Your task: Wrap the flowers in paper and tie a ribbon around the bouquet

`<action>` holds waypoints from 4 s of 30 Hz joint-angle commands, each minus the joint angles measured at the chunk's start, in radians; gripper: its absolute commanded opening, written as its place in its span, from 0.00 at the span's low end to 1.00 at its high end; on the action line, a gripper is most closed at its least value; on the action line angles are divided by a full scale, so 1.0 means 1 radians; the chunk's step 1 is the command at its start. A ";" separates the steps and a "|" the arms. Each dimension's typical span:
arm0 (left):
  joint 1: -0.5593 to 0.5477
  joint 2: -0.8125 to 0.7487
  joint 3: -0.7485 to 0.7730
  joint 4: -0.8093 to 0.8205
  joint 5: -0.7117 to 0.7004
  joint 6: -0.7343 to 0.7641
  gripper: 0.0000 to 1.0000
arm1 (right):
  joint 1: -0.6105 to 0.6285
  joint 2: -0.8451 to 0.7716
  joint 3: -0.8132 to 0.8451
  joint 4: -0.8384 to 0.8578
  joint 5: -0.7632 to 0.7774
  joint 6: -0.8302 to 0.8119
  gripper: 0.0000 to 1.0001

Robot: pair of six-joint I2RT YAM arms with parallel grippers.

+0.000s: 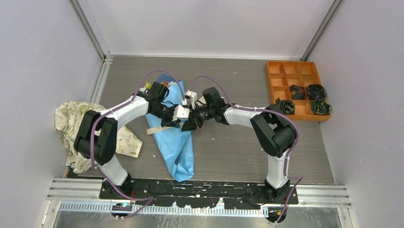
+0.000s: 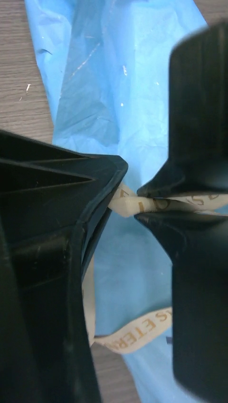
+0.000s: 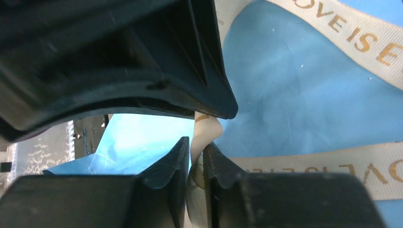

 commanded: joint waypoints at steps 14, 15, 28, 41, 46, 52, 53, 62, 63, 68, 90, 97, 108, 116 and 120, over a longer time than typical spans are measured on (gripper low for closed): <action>-0.002 -0.119 0.038 0.126 -0.139 -0.417 0.00 | -0.081 -0.362 -0.244 0.159 0.322 0.075 0.56; -0.001 -0.116 0.048 0.118 -0.143 -0.439 0.00 | -0.061 -0.376 -0.275 0.187 0.346 0.074 0.57; -0.001 -0.117 0.087 0.081 -0.182 -0.568 0.00 | 0.010 -0.276 -0.394 0.491 0.446 0.121 0.61; -0.017 -0.093 0.177 0.004 -0.276 -0.839 0.00 | 0.266 -0.422 -0.463 0.755 0.720 0.031 0.48; -0.018 -0.092 0.173 0.025 -0.318 -0.842 0.00 | 0.314 -0.224 -0.419 0.907 0.808 0.119 0.40; -0.018 -0.102 0.159 0.025 -0.338 -0.848 0.00 | 0.320 -0.066 -0.398 0.962 1.045 0.139 0.37; -0.018 -0.104 0.160 0.024 -0.339 -0.853 0.00 | 0.316 -0.045 -0.398 0.967 1.078 0.133 0.37; -0.015 -0.087 0.133 -0.020 -0.373 -0.841 0.00 | 0.257 0.072 -0.394 1.076 1.142 0.069 0.39; -0.012 -0.080 0.127 -0.034 -0.378 -0.835 0.00 | 0.257 0.084 -0.396 1.102 1.137 0.044 0.40; 0.013 -0.056 0.093 -0.092 -0.383 -0.809 0.00 | 0.244 0.138 -0.382 1.199 1.128 -0.033 0.42; -0.100 0.078 0.166 0.051 -0.505 -0.387 0.44 | 0.186 0.105 -0.366 1.144 0.978 0.039 0.44; -0.100 0.098 0.183 -0.020 -0.454 -0.400 0.13 | 0.136 0.061 -0.342 1.022 0.886 0.228 0.46; -0.045 0.108 0.286 -0.149 -0.202 -0.588 0.00 | 0.124 0.009 -0.267 0.774 0.910 0.577 0.40; -0.021 0.146 0.298 -0.128 -0.223 -0.666 0.00 | 0.073 0.027 -0.194 0.670 0.863 0.836 0.44; -0.007 0.184 0.323 -0.130 -0.249 -0.712 0.00 | 0.048 0.037 -0.199 0.683 0.832 0.935 0.44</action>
